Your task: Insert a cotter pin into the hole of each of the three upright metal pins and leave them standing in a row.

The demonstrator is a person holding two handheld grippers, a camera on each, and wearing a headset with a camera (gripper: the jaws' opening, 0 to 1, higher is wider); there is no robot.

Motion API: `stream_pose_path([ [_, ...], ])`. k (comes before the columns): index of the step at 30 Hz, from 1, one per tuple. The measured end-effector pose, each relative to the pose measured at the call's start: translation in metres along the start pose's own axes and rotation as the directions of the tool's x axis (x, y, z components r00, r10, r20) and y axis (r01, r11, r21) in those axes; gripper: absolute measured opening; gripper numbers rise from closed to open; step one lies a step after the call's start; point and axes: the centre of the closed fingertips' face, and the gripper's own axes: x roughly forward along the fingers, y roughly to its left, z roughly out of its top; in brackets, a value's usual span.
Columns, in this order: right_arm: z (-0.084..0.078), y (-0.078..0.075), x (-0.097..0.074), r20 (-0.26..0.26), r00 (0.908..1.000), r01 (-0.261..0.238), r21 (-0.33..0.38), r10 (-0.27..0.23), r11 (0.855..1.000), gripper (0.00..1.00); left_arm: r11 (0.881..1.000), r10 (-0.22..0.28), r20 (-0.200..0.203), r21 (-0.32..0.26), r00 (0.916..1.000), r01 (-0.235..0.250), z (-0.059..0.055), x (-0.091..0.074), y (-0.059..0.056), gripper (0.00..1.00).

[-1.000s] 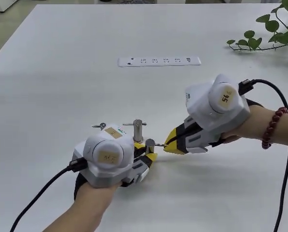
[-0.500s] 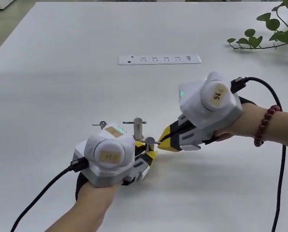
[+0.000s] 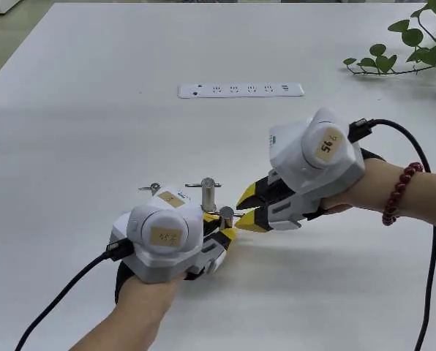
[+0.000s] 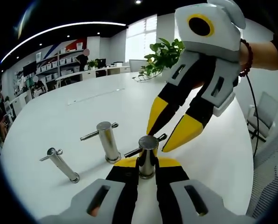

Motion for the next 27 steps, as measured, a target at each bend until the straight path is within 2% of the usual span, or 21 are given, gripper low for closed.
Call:
stream_pose_path([
  [6,-0.0064,-0.0008,-0.0082,-0.005,0.9999,0.012,0.013,-0.012,1.0,0.06,1.0,0.005,0.003,-0.008,1.0,-0.005,0.0,-0.0001,0.0001,0.1],
  [12,-0.0066,0.0001,-0.0087,-0.004,0.9997,0.022,0.021,-0.022,1.0,0.0,1.0,0.009,0.005,-0.014,0.9999,-0.009,-0.0002,-0.0002,0.0002,0.1],
  [27,-0.0003,0.0014,-0.0019,-0.003,0.9999,0.012,0.009,-0.012,1.0,0.0,0.998,0.024,0.011,-0.054,0.9997,-0.023,-0.0007,-0.0002,0.0005,0.11],
])
